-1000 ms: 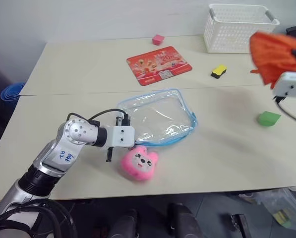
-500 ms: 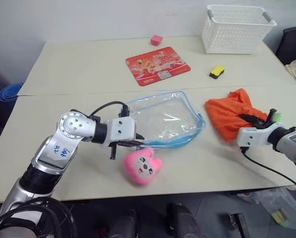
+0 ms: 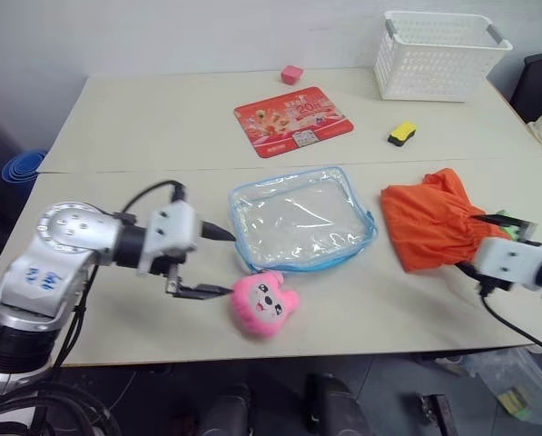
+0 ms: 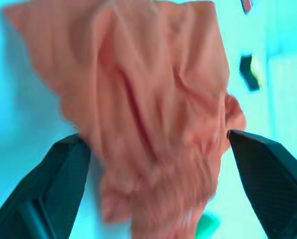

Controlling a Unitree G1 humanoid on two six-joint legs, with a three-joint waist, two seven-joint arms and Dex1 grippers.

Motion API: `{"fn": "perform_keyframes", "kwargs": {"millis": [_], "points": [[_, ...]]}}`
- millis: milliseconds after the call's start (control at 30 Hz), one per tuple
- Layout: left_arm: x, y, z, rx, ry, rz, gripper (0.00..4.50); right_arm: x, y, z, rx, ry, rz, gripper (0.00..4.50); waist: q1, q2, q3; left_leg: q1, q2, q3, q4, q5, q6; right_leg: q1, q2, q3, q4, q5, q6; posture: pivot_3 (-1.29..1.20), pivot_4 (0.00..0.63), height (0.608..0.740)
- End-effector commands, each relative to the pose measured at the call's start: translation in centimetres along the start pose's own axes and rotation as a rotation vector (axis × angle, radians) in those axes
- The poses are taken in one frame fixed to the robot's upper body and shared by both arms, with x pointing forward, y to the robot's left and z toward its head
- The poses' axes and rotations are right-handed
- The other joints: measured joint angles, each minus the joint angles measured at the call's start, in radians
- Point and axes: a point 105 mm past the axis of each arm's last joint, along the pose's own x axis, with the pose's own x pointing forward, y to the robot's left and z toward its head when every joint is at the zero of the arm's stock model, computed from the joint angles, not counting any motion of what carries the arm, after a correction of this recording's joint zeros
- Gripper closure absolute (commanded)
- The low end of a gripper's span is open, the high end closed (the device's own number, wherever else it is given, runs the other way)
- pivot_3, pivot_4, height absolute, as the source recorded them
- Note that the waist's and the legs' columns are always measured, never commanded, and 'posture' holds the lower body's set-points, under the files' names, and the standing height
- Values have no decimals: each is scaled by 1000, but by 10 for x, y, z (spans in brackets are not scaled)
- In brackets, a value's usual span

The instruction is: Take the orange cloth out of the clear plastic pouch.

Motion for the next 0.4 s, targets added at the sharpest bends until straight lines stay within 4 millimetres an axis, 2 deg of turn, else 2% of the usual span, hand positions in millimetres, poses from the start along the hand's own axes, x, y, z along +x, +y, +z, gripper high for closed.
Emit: {"fn": "perform_keyframes", "kwargs": {"millis": [33,100,233,400], "points": [[-28,13,0,-42,-30,119,26,-32,-5,0,236,-27,58,0,0,0,0,0,0,0,0,0,0,1,0,0,0,0,0,0,150,740],[-53,25,-7,-90,-41,219,26,-59,-8,-20,519,8,58,0,2,0,0,0,0,0,0,-1,1,1,0,0,-5,0,0,0,150,740],[-78,35,-12,-78,-69,313,26,-84,-9,-29,823,-13,64,0,2,-1,0,1,0,0,0,-2,1,1,-1,0,-6,0,0,0,150,740],[-88,39,-17,-90,-62,341,26,-87,-19,-34,934,-52,-26,0,-2,-1,0,1,0,0,0,-2,1,1,-2,0,-6,0,0,0,150,740]]}}
